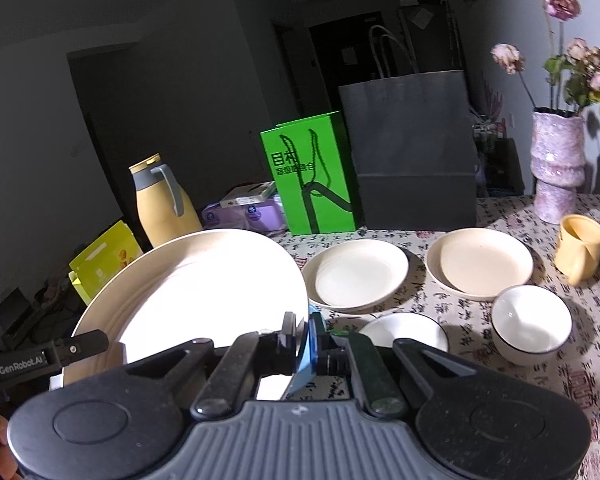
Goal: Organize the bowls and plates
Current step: 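Carry the cream plate toward the blue bowl and white bowls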
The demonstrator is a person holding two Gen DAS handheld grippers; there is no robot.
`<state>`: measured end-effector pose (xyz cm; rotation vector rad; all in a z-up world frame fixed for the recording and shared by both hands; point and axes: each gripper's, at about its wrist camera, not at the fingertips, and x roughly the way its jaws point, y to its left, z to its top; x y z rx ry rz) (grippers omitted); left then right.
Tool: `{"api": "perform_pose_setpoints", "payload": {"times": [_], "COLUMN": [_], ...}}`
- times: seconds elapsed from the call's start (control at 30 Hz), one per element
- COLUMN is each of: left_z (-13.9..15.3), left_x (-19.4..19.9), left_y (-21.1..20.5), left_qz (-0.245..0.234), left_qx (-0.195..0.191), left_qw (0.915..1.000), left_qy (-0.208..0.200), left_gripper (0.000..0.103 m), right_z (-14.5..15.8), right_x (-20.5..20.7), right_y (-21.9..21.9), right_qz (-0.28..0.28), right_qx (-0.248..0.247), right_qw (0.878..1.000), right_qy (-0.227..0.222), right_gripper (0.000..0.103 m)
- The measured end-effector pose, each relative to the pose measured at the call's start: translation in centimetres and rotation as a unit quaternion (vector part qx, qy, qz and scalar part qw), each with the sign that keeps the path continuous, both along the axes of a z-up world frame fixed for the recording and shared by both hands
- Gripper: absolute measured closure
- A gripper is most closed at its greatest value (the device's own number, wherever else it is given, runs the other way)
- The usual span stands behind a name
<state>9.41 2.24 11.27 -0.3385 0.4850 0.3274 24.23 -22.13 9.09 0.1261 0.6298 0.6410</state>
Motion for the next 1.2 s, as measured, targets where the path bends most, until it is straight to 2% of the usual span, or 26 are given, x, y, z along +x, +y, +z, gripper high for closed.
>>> {"api": "perform_pose_setpoints", "payload": {"times": [0.3,0.7,1.2], "left_z": [-0.8,-3.6,-6.7], "left_x": [0.4,1.2,1.8], "left_y": [-3.0,-5.8,-8.5], "left_qz": [-0.028,-0.065,-0.098], "left_qx": [0.006,-0.008,0.008], "left_qw": [0.9996,0.9975,0.9936], "left_qy": [0.005,0.026,0.056], "left_gripper": [0.091,0.091,0.090], "right_z": [-1.1,-3.2,-6.9], "right_x": [-0.8,-1.8,-2.9], "right_y": [-3.7,-8.5,-11.9], "right_qz": [-0.025,-0.057,-0.083], "right_qx": [0.010,0.031,0.044], "right_qw": [1.000,0.998,0.995], "right_qy": [0.008,0.015,0.035], "right_gripper": [0.097,0.097,0.097]}}
